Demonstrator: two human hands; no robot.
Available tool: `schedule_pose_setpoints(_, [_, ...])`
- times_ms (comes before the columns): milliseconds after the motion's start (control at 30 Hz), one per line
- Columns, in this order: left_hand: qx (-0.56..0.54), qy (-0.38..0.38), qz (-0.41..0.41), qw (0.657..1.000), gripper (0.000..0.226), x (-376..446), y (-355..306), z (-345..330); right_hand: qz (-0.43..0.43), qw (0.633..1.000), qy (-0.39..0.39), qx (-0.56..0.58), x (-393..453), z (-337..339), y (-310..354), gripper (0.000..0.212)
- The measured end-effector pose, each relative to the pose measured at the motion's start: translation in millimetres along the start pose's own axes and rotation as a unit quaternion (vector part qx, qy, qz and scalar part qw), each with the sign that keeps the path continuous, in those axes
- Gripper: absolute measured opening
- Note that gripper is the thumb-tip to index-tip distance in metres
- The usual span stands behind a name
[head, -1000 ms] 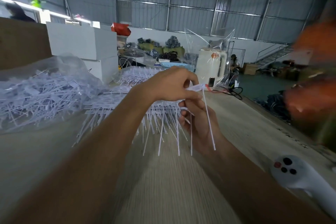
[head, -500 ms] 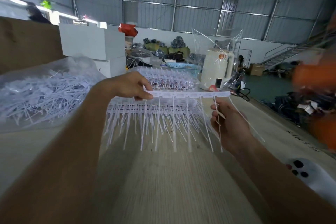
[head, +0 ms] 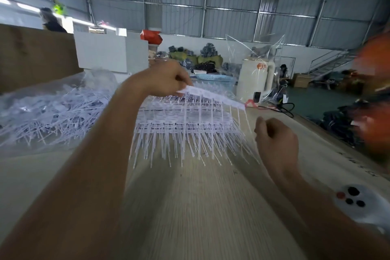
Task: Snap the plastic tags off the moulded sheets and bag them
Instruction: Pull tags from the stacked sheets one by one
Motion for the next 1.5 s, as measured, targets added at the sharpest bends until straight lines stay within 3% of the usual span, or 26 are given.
schedule_pose_setpoints(100, [-0.056,0.052,-0.029,0.997,0.029,0,-20,-14,0.136,0.99,0.021,0.012,-10,-1,25,0.015])
schedule_pose_setpoints(233, [-0.09,0.127,-0.04,0.987,0.033,0,-46,-39,0.235,0.971,0.021,0.019,-26,-9,48,0.038])
schedule_pose_setpoints(367, [-0.159,0.167,-0.042,0.972,0.025,1,-59,-52,0.229,0.971,0.059,-0.039,-25,-19,47,0.057])
schedule_pose_setpoints(500, [-0.166,0.224,-0.018,0.96,0.033,-3,-46,-59,0.194,0.975,0.058,-0.094,-18,-24,34,0.038])
schedule_pose_setpoints(633, [-0.07,0.181,-0.011,0.981,0.028,-19,4,-48,0.112,0.989,0.086,-0.051,-15,-36,13,0.03])
schedule_pose_setpoints(767, [-0.151,0.146,0.036,0.977,0.01,-41,43,-27,0.069,0.988,0.121,-0.061,-11,-46,-2,0.033])
schedule_pose_setpoints(867, [-0.184,0.112,0.038,0.976,0.027,-39,40,-30,0.076,0.987,0.121,-0.075,-14,-47,0,0.034])
schedule_pose_setpoints(1067, [-0.096,0.168,0.029,0.981,0.022,-28,40,-63,0.078,0.987,0.093,-0.102,-18,-41,-2,0.033])
schedule_pose_setpoints(1233, [-0.105,0.156,0.032,0.982,0.015,-27,47,-61,0.138,0.967,0.118,-0.177,-22,-48,3,0.024])
schedule_pose_setpoints(1333, [-0.114,0.157,0.041,0.98,0.01,-28,50,-56,0.179,0.946,0.106,-0.248,-25,-48,12,0.036])
schedule_pose_setpoints(1433, [-0.108,0.112,0.036,0.987,0.006,-27,51,-47,0.215,0.95,0.104,-0.201,-14,-50,30,0.044])
schedule_pose_setpoints(1500, [-0.114,0.063,0.029,0.991,0.009,-26,51,-40,0.244,0.939,0.188,-0.156,3,-62,43,0.036])
Point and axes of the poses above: each hand's wrist, its own x-axis towards the middle knuckle, its own z-axis out of the back of the hand, y = z × x, the point moved 3 cm from there along x, towards the middle knuckle, and after that the axes turned 8 degrees about -x, right-handed, at the moved point
